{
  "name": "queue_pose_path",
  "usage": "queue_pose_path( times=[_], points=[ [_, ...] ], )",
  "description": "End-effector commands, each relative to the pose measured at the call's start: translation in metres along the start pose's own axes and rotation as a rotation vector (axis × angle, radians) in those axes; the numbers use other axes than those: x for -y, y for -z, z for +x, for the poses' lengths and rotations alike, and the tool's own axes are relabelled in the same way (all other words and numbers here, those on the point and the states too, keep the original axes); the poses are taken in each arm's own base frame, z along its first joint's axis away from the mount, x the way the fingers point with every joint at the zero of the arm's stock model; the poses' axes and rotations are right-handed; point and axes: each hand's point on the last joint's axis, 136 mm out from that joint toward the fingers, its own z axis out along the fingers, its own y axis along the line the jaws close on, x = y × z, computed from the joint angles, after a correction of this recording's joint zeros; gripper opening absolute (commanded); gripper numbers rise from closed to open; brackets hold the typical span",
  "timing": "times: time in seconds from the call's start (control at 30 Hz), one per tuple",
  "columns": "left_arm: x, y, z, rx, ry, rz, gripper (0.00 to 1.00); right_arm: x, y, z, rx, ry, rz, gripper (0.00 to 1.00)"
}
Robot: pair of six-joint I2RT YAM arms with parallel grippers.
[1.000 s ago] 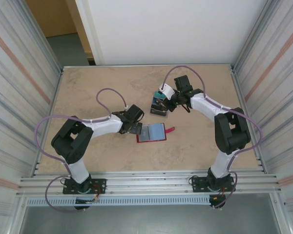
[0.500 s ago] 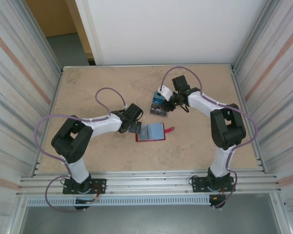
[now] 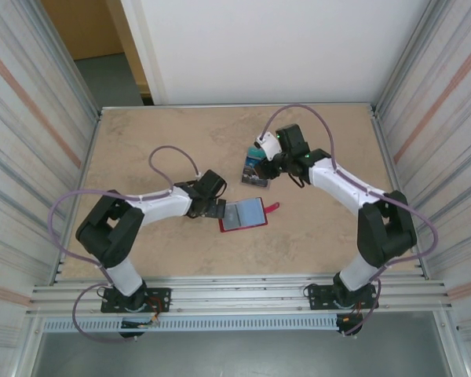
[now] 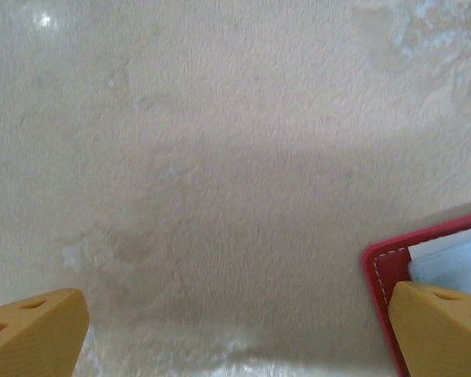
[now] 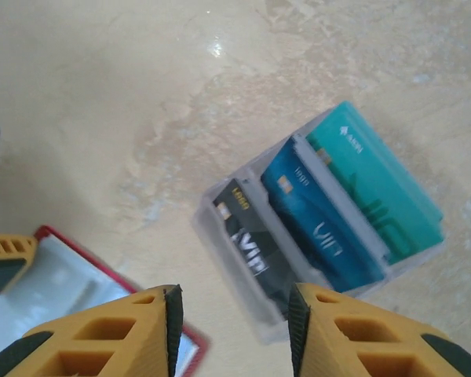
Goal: Take the credit cards out of the card holder
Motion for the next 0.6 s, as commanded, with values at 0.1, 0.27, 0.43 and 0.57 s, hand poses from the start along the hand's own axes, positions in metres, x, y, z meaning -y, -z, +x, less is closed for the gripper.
queue_pose_path(
  times=[0.1,0.27,0.43,0.57],
  points=[
    [0.0,0.028,-0.006,0.069,0.114,0.091,0.99,-0.05,-0.009,0.059,-0.138,-0.187,0.091,0.39],
    [-0.017,0.028,0.001,0.061,0.19,0.069,0.99,-0.106,-0.024,0.084,-0.211,-0.149,0.043,0.41],
    [-0.035,0.026,0.007,0.048,0.259,0.031,0.99,-0.136,-0.044,0.102,-0.288,-0.122,0.012,0.52],
    [-0.041,0.025,0.009,0.039,0.279,0.014,0.99,-0.149,-0.054,0.111,-0.332,-0.096,0.004,0.56]
  ],
)
